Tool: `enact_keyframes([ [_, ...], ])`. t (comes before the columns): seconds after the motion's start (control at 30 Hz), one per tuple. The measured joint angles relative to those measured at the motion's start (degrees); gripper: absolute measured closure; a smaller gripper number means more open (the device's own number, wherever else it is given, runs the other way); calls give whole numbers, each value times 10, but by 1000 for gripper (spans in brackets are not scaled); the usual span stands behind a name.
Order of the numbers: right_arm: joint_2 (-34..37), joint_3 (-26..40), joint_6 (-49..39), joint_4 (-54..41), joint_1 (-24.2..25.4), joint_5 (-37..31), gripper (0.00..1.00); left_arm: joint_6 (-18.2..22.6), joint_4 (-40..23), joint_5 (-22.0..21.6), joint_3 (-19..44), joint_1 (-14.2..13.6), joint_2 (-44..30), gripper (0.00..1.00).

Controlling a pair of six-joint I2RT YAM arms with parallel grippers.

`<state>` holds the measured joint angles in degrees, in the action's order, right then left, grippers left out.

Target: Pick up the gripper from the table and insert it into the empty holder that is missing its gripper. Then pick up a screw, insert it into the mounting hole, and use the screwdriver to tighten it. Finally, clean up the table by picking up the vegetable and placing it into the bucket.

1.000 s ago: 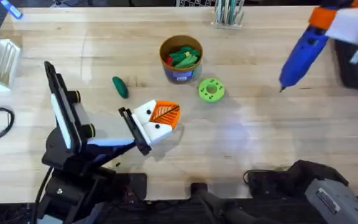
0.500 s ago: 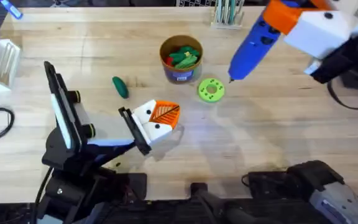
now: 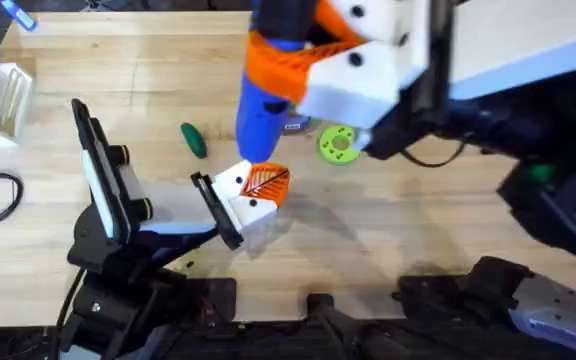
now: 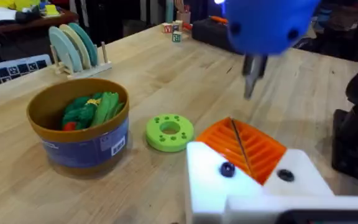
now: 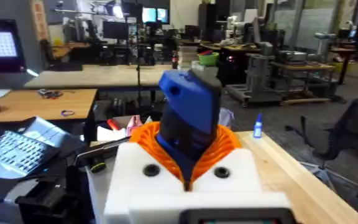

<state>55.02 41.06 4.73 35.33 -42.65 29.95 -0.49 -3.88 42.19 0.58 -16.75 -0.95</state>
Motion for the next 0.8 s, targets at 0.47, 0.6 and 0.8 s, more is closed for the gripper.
enact_keyframes([
  [0.47, 70, 0, 0, 48, -30, -6, 978, -20, 0, 0, 0, 0, 0, 985],
  [0.6, 70, 0, 0, 47, -30, -6, 978, -21, 0, 0, 0, 0, 0, 985],
  [0.8, 76, 0, 2, 45, -34, -6, 978, -21, 0, 0, 0, 0, 0, 985],
])
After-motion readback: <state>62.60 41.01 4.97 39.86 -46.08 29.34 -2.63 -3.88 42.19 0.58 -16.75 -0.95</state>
